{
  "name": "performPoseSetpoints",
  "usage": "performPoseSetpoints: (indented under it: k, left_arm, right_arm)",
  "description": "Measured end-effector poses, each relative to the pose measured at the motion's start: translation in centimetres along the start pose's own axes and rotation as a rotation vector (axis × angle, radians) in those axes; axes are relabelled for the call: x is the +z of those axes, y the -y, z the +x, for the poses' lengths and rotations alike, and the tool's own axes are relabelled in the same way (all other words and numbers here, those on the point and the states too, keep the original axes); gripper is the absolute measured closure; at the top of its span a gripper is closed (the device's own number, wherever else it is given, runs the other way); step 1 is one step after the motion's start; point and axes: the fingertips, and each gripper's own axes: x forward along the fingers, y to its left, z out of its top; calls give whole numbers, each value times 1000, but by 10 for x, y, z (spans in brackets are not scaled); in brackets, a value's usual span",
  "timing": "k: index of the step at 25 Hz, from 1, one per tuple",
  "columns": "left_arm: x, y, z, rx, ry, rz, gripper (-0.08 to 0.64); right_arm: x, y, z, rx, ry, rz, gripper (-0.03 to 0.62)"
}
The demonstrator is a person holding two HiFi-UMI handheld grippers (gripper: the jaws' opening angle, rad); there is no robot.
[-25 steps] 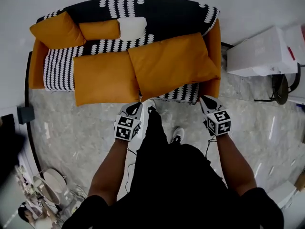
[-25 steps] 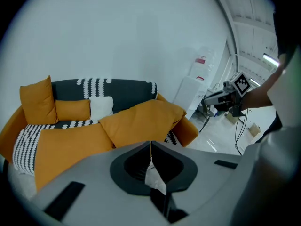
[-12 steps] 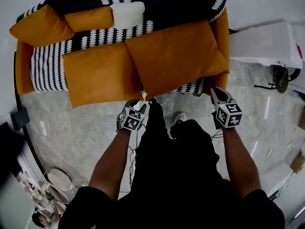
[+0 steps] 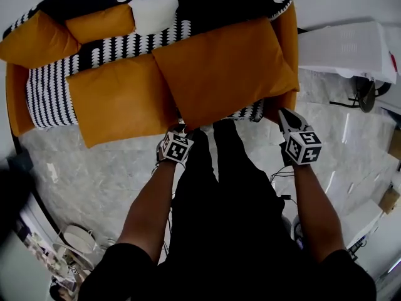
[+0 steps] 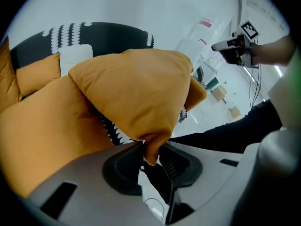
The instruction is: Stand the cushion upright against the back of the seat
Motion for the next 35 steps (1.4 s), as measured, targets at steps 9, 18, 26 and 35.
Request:
performPoseSetpoints:
  k: [9,18,26,35]
  left_arm:
    - [29,5,-41,-45,55,24,492]
    - [80,-13,-91,-8,117,-6,494]
    - [98,-21,-113,43,83,-62,494]
    - [134,-43,-135,133,122,-127,497]
  right_arm:
    - [3,48,23,-87,-26,-99,552]
    - [17,131,44,-172,-80,-66,551]
    - [5,177,81,-166,-211,-36,459]
    - [-20,182,112,-84,-374,-28,486]
